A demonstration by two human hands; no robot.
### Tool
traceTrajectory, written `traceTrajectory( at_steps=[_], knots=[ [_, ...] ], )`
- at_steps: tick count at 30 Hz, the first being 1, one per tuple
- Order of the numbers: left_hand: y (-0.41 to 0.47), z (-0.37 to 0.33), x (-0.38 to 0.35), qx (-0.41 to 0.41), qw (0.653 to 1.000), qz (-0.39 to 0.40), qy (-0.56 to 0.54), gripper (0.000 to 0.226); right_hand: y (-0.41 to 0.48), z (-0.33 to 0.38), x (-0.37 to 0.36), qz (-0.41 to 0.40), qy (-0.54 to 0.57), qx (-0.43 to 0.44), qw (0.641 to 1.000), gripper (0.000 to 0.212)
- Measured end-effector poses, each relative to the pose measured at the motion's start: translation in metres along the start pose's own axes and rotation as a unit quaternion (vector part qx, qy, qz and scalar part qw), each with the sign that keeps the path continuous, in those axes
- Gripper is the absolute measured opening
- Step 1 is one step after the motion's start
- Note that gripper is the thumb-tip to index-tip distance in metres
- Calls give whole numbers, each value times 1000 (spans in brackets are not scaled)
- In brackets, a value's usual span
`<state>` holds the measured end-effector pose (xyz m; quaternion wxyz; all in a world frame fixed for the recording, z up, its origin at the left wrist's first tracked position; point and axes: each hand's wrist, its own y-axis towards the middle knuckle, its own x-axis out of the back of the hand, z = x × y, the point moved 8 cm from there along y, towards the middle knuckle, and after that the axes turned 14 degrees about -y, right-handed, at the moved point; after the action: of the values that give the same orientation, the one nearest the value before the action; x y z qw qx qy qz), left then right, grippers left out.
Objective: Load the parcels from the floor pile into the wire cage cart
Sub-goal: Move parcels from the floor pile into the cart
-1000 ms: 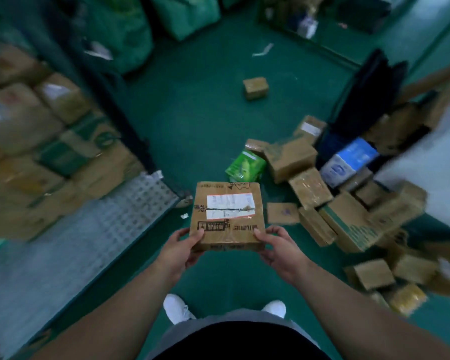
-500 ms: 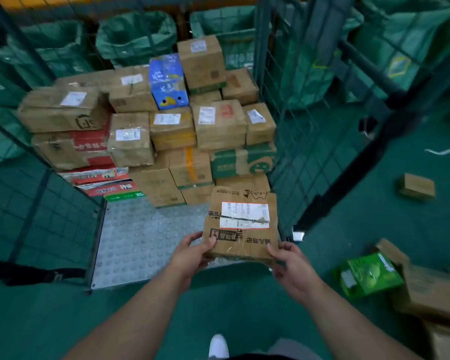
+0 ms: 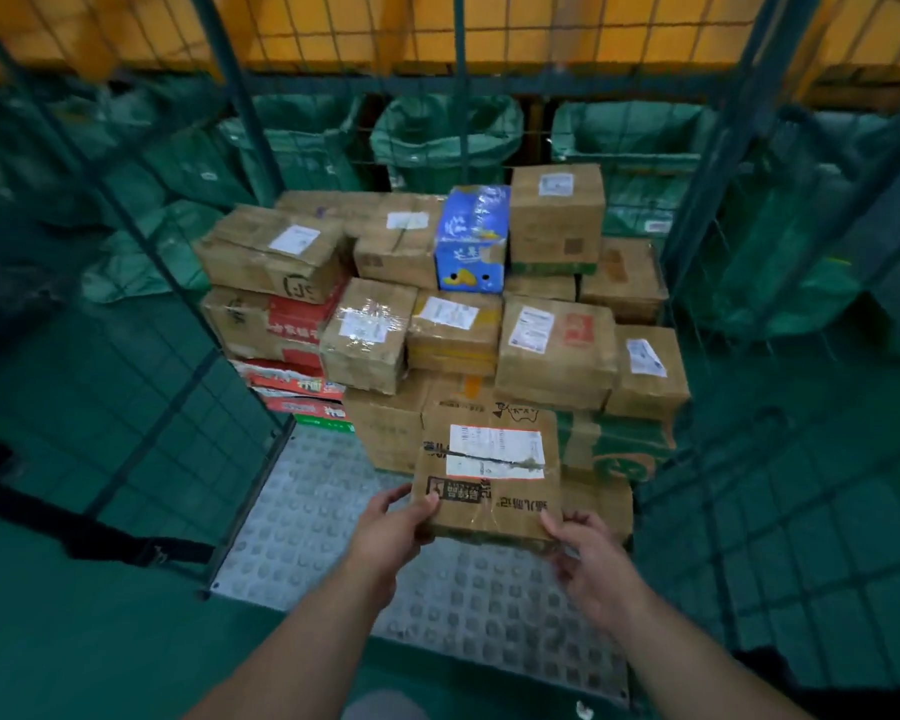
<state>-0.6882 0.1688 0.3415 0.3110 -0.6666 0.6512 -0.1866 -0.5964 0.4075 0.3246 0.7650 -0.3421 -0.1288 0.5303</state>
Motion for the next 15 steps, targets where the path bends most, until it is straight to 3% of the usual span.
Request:
traceTrajectory(
  at_steps=[9, 15],
  knots=[
    [75, -116, 49, -30, 981, -82, -175, 49, 86, 103, -137, 63, -34, 40, 997, 38],
    [167, -239, 76, -65, 981, -24, -182, 57, 166, 168, -244, 3, -3, 51, 999, 40]
  ],
)
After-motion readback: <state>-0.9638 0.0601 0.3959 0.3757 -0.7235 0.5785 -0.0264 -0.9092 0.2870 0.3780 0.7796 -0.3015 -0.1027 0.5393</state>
